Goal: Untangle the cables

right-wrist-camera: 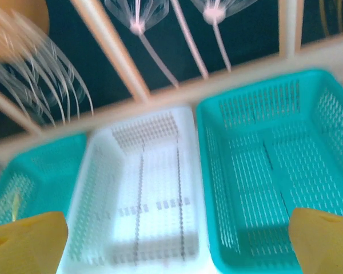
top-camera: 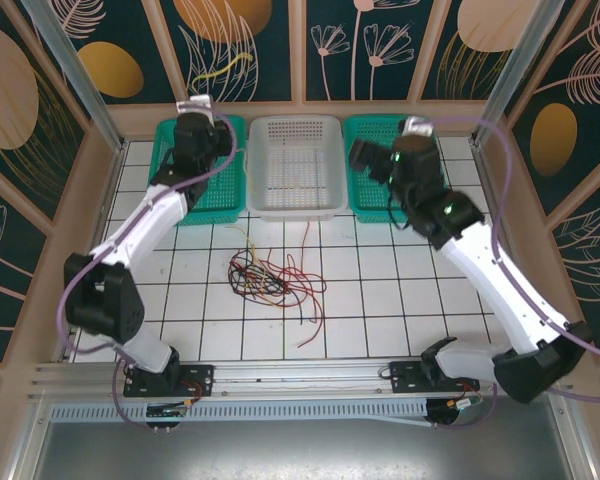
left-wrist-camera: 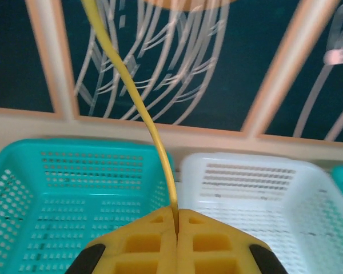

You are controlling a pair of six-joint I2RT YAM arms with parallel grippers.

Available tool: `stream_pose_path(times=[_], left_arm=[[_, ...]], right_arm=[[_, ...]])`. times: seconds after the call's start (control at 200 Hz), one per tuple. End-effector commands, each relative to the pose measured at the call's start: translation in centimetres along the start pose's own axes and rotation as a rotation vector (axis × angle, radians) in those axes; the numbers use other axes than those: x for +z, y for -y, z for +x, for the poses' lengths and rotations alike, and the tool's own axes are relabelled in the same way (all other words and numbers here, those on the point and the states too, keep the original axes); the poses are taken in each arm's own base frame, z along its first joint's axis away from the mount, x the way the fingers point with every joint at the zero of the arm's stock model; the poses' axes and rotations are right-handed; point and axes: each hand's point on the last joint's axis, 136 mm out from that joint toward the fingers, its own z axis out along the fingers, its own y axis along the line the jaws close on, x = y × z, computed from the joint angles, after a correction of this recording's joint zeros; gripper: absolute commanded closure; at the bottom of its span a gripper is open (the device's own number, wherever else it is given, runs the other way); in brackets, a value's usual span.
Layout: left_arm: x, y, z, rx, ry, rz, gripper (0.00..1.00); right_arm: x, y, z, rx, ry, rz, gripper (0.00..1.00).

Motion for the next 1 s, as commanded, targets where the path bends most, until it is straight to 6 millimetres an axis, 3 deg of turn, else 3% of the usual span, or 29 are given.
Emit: stream_pose_path(times=[0.0, 0.06, 0.13, 0.2, 0.265, 0.305, 0.345, 0.445, 0.501, 0.606, 0.701, 0.781, 0.906, 0.996], left_arm=[[3.7, -4.2, 3.8, 0.008, -0.158, -0.144, 1.0], [5.3, -5.4, 4.8, 0.013, -0.185, -0.187, 1.0], [6.8, -6.2, 5.8, 0.032, -0.219, -0.229, 0.99], [8.0, -6.5, 6.8, 0.051, -0.264, -0.249, 0.81], [8.6, -6.5, 7.5, 0.058, -0.309, -0.257, 0.52], [8.6, -6.3, 7.7, 0.053, -0.327, -0.251, 0.39], [8.2, -6.2, 7.7, 0.04, -0.339, -0.247, 0.32], [6.5, -5.5, 7.2, -0.001, -0.349, -0.199, 0.27], [5.3, -5.2, 6.8, -0.015, -0.346, -0.18, 0.25], [3.0, -5.1, 6.0, -0.036, -0.343, -0.166, 0.25], [0.8, -4.8, 5.5, -0.068, -0.342, -0.144, 0.28], [-1.7, -4.0, 4.9, -0.118, -0.317, -0.076, 0.29], [-6.3, -1.7, 4.9, -0.234, -0.276, 0.101, 0.31], [-9.2, -0.7, 7.0, -0.31, -0.299, 0.177, 0.35]], right_arm=[[-2.5, 2.4, -0.1, 0.079, 0.173, -0.01, 0.01], [-2.8, 4.3, 0.9, 0.2, 0.184, -0.034, 0.01], [-1.6, 7.1, 2.9, 0.27, 0.088, 0.035, 0.01], [-0.3, 9.2, 5.0, 0.26, -0.019, 0.171, 0.01], [0.3, 10.3, 6.8, 0.195, -0.099, 0.283, 0.01], [0.3, 10.5, 7.6, 0.147, -0.129, 0.354, 0.01], [0.1, 10.8, 8.1, 0.105, -0.15, 0.425, 0.01], [-0.7, 11.9, 8.4, 0.084, -0.181, 0.584, 0.01], [-1.0, 11.3, 8.6, 0.066, -0.189, 0.597, 0.01], [-0.7, 8.7, 8.9, 0.095, -0.167, 0.447, 0.01], [-0.4, 3.9, 9.4, 0.105, -0.107, 0.179, 0.01], [-0.4, -0.1, 10.8, 0.155, -0.161, -0.028, 0.01], [0.1, -4.5, 15.6, 0.168, -0.353, -0.216, 0.01], [-0.2, -8.2, 20.1, 0.057, -0.454, -0.302, 0.06]])
